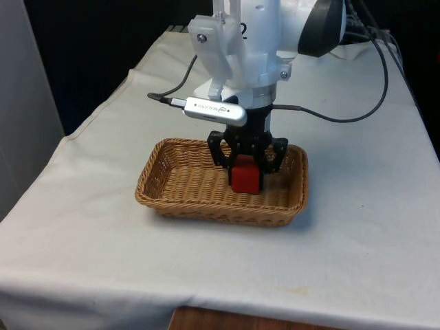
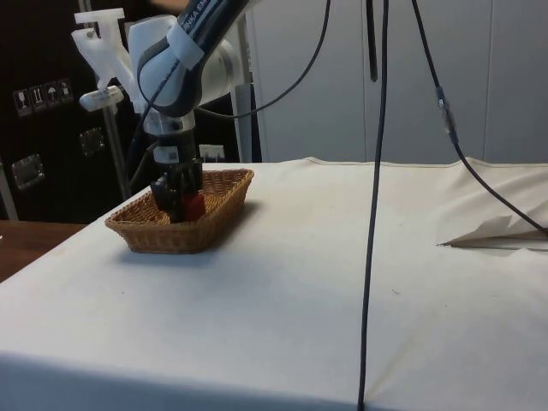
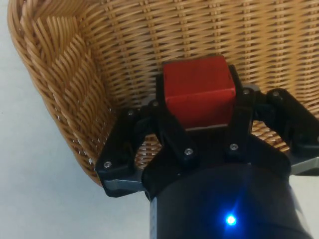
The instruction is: Pick up the cube and place it into the basket.
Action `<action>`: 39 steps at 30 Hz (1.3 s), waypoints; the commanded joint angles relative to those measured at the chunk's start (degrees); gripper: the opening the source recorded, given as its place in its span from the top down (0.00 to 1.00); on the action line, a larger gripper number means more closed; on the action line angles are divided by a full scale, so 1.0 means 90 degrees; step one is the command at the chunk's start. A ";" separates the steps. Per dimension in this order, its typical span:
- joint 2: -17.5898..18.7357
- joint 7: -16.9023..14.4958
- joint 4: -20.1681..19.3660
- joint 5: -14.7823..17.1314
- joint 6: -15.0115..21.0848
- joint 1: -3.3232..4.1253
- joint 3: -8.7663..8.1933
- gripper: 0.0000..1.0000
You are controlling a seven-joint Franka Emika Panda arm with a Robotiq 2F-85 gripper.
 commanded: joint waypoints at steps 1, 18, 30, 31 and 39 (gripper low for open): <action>0.0006 0.0000 0.0006 0.0006 -0.0006 0.0000 0.0006 0.99; 0.0006 0.0000 0.0000 0.0000 0.0000 0.0000 0.0000 0.00; -0.0299 0.0064 0.0000 -0.0121 -0.0274 0.0070 -0.0083 0.00; -0.0236 0.0013 0.0032 -0.0064 -0.0210 0.0025 -0.0032 0.00; -0.0528 0.0076 -0.0013 -0.0178 -0.0452 0.0108 -0.0108 0.00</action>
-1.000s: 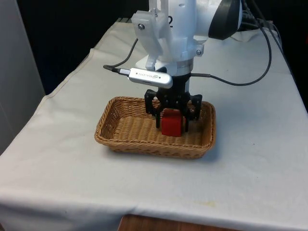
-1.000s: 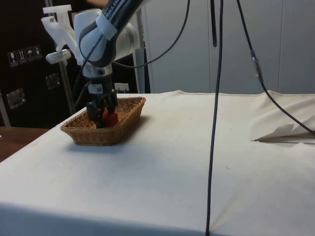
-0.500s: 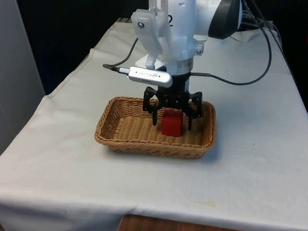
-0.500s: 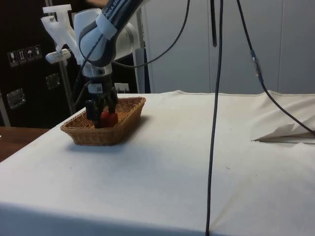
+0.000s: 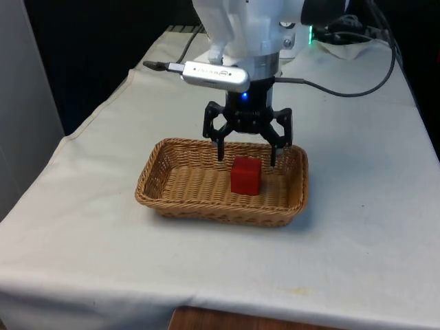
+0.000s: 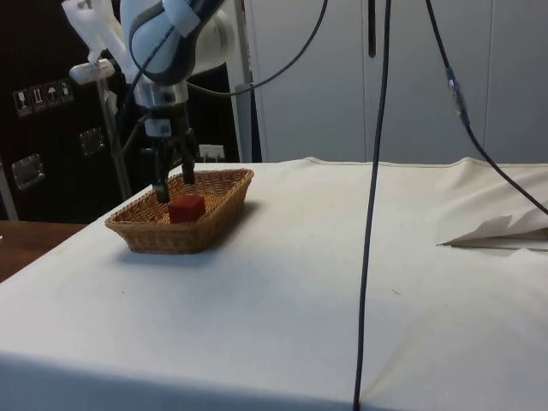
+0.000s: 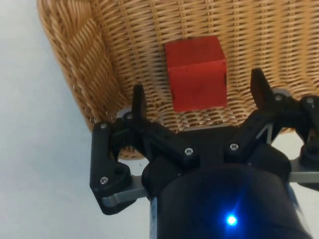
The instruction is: Pick up the cube and place it into the basket.
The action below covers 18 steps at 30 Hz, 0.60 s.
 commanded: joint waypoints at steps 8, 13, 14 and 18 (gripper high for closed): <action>-0.0210 0.0019 -0.0038 -0.0038 -0.0178 0.0038 -0.0045 0.00; -0.0401 -0.0013 -0.0121 -0.0038 -0.0280 0.0045 -0.0057 0.00; -0.0439 -0.0019 -0.0146 -0.0045 -0.0293 0.0045 -0.0057 0.00; -0.0668 -0.0064 -0.0318 -0.0057 -0.0337 0.0051 -0.0057 0.00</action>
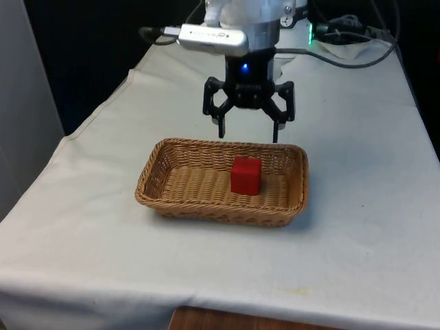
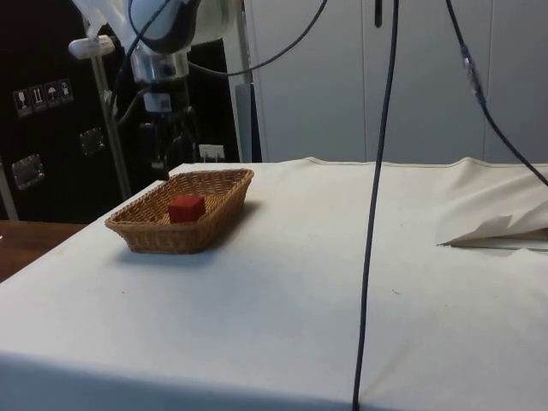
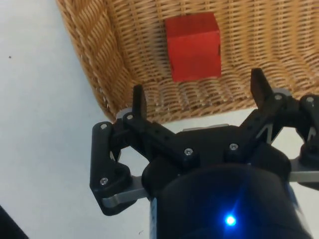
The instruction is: Pick up the cube and place it into the basket.
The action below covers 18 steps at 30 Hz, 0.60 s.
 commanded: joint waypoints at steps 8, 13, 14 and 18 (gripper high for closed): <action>-0.0541 -0.0051 -0.0376 -0.0108 -0.0153 0.0032 -0.0013 0.00; -0.0809 -0.0089 -0.0541 -0.0134 -0.0248 0.0038 -0.0013 0.00; -0.0942 -0.0115 -0.0611 -0.0146 -0.0312 0.0045 -0.0013 0.00; -0.1165 -0.0159 -0.0732 -0.0159 -0.0420 0.0045 -0.0013 0.00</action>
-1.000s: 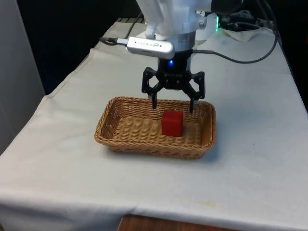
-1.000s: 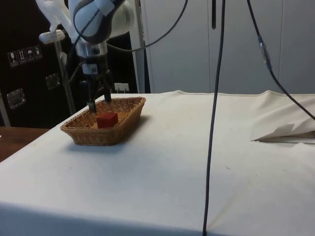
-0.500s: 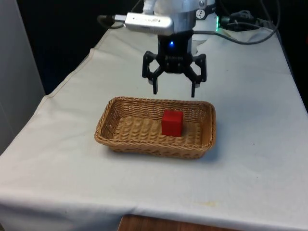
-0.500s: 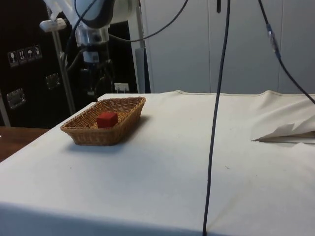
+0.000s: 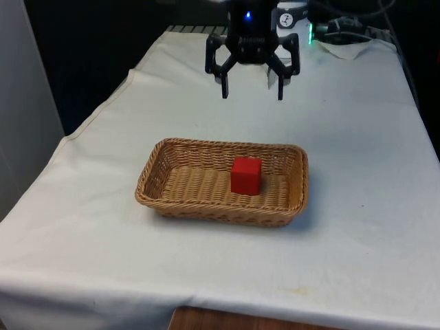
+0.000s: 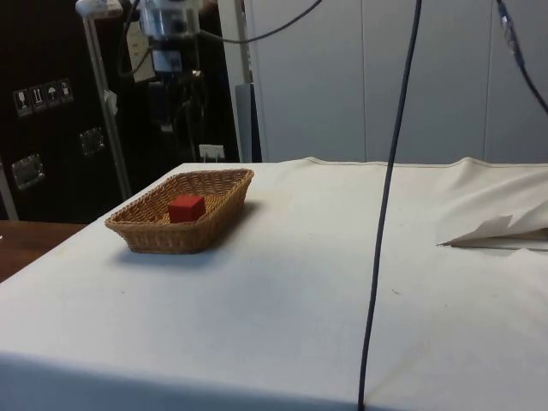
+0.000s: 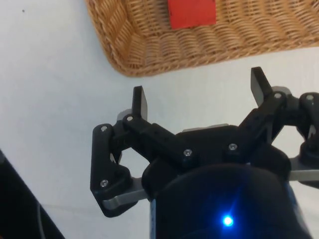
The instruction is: Pick up the cube and place it into the basket.
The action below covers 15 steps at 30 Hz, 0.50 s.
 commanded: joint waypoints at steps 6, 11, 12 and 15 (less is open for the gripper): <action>-0.0395 -0.0064 -0.0236 -0.0051 -0.0159 0.0038 -0.0013 0.00; -0.0732 -0.0083 -0.0446 -0.0102 -0.0306 0.0076 0.0000 0.00; -0.0783 -0.0083 -0.0484 -0.0108 -0.0318 0.0076 0.0006 0.00; -0.0910 -0.0070 -0.0579 -0.0140 -0.0344 0.0095 0.0013 0.00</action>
